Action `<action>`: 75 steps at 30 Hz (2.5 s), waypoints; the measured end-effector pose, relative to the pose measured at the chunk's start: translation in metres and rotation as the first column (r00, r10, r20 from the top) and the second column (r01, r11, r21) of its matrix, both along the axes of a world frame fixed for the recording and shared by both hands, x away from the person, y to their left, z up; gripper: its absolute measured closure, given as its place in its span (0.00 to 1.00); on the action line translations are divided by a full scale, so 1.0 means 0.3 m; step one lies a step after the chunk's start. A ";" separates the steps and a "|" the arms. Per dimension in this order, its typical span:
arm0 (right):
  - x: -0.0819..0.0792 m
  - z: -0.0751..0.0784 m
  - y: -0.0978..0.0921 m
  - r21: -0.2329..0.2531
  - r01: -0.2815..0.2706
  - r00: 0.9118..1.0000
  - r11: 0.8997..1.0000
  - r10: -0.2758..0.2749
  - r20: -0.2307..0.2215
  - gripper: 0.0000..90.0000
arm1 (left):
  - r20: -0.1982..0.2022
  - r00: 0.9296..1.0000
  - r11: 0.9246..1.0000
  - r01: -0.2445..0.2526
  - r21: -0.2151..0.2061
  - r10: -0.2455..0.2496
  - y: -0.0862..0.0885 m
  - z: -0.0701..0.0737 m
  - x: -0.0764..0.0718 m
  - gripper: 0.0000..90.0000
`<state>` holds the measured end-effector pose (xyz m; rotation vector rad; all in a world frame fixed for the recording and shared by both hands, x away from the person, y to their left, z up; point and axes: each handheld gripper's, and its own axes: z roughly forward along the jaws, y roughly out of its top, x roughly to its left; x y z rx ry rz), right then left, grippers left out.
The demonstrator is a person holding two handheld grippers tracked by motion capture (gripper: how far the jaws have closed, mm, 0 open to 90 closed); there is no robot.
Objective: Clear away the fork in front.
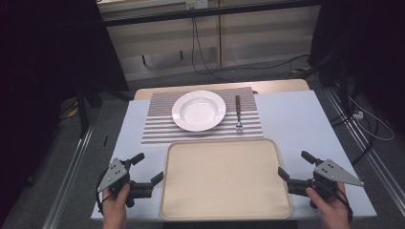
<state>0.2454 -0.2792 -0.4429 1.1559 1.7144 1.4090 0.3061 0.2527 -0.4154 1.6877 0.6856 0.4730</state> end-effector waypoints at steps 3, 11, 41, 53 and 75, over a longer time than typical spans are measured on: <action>0.004 0.002 0.000 0.000 0.006 1.000 1.000 -0.006 0.004 0.02 | -0.010 1.000 1.000 0.004 0.003 -0.004 0.001 -0.006 0.002 0.02; -0.018 0.008 -0.010 -0.017 0.011 1.000 1.000 -0.011 -0.001 0.02 | -0.002 1.000 1.000 0.019 0.002 -0.019 -0.013 0.000 0.006 0.02; 0.157 0.106 0.078 -0.073 0.038 0.999 0.997 -0.038 0.008 0.02 | -0.012 1.000 1.000 0.027 -0.006 -0.027 -0.010 -0.005 0.004 0.02; 0.251 0.142 0.110 -0.067 0.048 0.999 0.997 -0.048 -0.001 0.02 | -0.004 1.000 1.000 0.031 -0.005 -0.031 -0.003 0.000 0.001 0.02; 0.417 0.181 0.146 -0.038 0.079 0.996 0.996 -0.080 -0.029 0.02 | -0.002 0.999 0.999 0.045 -0.015 -0.045 -0.003 -0.002 0.004 0.02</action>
